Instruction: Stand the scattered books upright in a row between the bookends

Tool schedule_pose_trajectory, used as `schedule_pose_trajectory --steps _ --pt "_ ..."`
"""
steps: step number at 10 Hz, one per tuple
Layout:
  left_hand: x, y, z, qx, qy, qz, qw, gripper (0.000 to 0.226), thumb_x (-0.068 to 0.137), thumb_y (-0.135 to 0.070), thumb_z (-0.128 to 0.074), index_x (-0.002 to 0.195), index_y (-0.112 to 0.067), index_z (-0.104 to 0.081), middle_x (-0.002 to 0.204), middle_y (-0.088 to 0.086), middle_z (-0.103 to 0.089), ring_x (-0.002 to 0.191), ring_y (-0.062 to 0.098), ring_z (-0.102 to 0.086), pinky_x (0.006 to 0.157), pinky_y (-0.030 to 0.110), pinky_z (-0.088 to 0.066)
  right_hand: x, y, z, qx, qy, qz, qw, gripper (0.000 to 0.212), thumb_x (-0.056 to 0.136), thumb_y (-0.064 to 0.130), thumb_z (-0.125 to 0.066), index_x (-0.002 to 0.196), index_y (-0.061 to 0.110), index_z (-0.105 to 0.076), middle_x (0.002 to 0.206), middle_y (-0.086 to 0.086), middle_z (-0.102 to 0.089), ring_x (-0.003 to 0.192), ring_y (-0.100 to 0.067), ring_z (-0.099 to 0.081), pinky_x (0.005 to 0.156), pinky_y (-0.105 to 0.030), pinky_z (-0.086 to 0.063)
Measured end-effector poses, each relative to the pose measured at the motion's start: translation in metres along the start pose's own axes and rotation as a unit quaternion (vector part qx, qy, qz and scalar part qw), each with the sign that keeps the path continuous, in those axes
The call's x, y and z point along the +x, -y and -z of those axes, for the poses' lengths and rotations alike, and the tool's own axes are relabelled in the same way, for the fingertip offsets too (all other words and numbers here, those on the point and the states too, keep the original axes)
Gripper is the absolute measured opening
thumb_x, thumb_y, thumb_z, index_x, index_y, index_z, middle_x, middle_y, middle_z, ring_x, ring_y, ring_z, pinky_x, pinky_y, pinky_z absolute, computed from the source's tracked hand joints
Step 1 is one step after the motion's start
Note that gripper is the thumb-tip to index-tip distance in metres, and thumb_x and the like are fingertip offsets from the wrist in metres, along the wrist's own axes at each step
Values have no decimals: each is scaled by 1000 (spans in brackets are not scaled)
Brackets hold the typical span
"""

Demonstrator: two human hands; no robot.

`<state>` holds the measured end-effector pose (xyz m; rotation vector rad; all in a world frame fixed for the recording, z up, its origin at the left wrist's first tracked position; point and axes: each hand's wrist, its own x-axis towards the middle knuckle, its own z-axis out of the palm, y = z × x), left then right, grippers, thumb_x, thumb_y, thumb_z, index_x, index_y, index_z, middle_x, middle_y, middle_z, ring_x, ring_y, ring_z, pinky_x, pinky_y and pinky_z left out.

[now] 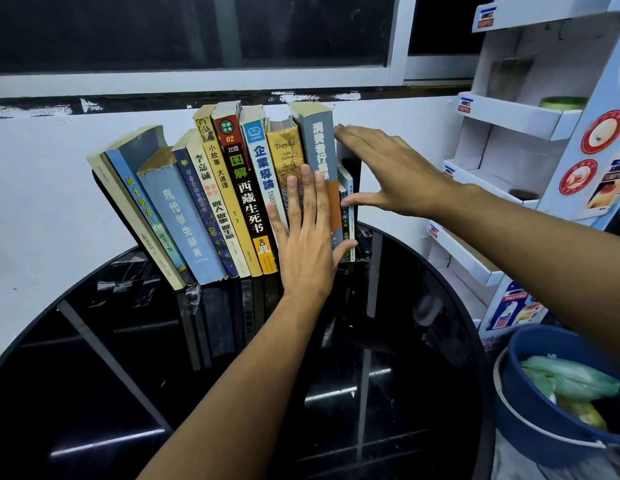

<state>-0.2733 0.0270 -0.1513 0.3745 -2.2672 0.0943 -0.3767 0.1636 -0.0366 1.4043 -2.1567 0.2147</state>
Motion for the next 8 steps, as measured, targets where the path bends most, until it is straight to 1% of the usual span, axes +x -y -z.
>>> schedule_pose_trajectory --steps 2,3,4,5,6,7,8 --pt "-1 1 3 -12 9 -2 1000 126 81 -78 -54 154 -12 25 162 7 29 150 27 26 122 58 6 -2 1 1 4 -2 -6 1000 103 81 56 -73 159 17 -18 165 -3 -24 150 -20 -23 116 -38 -28" --pt "-1 2 13 -32 26 -8 999 119 86 -74 -53 157 -12 19 163 7 28 151 28 24 122 58 8 -1 3 4 2 8 -1 1000 105 81 57 -72 160 16 -16 166 -4 -22 152 -20 -21 118 -38 -26" --pt "-4 5 28 -83 51 -18 995 108 92 -67 -51 159 -12 14 164 7 26 152 27 23 123 58 7 -1 5 9 6 22 0 1000 108 81 60 -70 160 16 -12 167 -4 -17 153 -19 -17 120 -37 -23" --pt "-26 9 55 -197 124 -35 972 91 101 -56 -44 159 -19 16 165 -1 26 152 19 25 125 52 3 -13 9 27 6 44 -9 999 109 81 63 -66 161 19 -6 168 -3 -11 154 -19 -14 120 -37 -20" --pt "-41 12 84 -285 199 -28 937 80 104 -51 -41 161 -23 8 168 -7 16 153 11 17 127 44 -3 -23 16 45 19 44 -23 999 105 83 62 -62 161 20 -6 168 -3 -12 153 -21 -17 120 -40 -23" --pt "-83 18 138 -368 226 -36 901 54 104 -41 -48 155 -27 -36 161 -13 -33 148 5 -27 121 38 -30 -50 27 88 60 8 -54 997 91 87 51 -64 158 18 -19 159 -8 -31 142 -23 -38 114 -34 -30" --pt "-119 17 184 -455 218 -57 862 37 103 -33 -53 139 -26 -59 141 -16 -57 131 -4 -48 111 29 -41 -73 43 124 100 -71 -98 988 80 87 44 -67 155 20 -32 149 -7 -44 128 -16 -49 107 -33 -38"
